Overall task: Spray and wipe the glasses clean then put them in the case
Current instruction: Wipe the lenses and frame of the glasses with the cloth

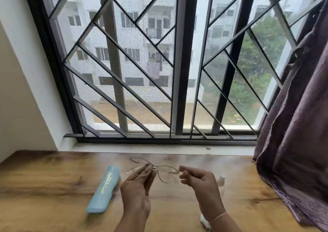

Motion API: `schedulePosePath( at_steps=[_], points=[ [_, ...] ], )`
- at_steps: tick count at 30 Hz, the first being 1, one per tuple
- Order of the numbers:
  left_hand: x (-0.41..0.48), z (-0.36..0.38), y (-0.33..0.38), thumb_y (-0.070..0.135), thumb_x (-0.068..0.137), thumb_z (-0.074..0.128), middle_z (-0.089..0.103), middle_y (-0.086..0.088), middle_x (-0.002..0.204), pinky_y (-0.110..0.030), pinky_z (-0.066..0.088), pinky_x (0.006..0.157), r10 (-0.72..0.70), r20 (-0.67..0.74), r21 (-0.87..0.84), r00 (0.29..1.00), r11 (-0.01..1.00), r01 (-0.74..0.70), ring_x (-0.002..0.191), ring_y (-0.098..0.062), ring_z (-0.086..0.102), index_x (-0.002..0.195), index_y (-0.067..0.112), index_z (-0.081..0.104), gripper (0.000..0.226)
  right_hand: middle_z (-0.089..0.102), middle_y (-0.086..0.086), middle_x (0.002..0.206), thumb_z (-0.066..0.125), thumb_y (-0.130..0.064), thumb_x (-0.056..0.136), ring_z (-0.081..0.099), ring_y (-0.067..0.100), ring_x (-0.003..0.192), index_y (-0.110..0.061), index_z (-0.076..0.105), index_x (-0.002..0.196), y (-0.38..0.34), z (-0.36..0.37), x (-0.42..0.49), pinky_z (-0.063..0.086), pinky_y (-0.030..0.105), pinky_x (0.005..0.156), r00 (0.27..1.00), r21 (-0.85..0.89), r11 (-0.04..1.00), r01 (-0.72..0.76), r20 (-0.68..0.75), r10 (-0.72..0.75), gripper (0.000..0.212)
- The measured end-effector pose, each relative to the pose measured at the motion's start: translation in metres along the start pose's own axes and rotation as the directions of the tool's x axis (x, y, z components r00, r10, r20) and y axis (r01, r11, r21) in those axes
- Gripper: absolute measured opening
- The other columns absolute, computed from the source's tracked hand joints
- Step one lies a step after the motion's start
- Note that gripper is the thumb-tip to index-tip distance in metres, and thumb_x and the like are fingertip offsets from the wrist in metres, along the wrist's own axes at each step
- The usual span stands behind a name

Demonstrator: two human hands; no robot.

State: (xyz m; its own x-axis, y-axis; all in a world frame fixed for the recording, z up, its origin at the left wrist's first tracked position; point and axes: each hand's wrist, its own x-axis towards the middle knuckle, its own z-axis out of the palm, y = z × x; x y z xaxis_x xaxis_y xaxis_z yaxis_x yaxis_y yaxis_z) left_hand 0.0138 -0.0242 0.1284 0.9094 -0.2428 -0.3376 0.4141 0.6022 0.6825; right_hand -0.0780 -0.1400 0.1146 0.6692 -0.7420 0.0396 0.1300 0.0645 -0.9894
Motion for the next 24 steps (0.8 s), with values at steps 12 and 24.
schedulePosePath(
  at_steps=[12,24],
  points=[
    [0.009,-0.013,-0.019,-0.020,0.075,0.054,0.068,-0.012,0.060,-0.022,0.056,0.052,-0.100,0.098,0.036,0.990,0.995,0.097,0.055,-0.016,0.067,0.070,-0.007,0.063,0.017,0.067,0.022,0.064,0.055,0.021,0.076,0.063,0.022,0.054,0.005,0.072,0.067,0.014,-0.008,0.006,0.055,0.022,0.055,0.990,0.234,0.962,-0.143,0.032,0.139,0.025],
    [0.043,-0.083,-0.033,-0.030,0.072,0.049,0.072,-0.002,0.066,-0.017,0.054,0.064,-0.048,0.152,0.523,0.987,0.852,-0.039,0.063,-0.005,0.067,0.097,-0.005,0.064,0.039,0.064,0.014,0.052,0.052,0.026,0.075,0.058,0.017,0.047,0.001,0.068,0.056,0.080,-0.019,0.013,0.053,0.019,0.050,0.955,0.095,0.954,-0.284,-0.065,0.291,0.035]
  ],
)
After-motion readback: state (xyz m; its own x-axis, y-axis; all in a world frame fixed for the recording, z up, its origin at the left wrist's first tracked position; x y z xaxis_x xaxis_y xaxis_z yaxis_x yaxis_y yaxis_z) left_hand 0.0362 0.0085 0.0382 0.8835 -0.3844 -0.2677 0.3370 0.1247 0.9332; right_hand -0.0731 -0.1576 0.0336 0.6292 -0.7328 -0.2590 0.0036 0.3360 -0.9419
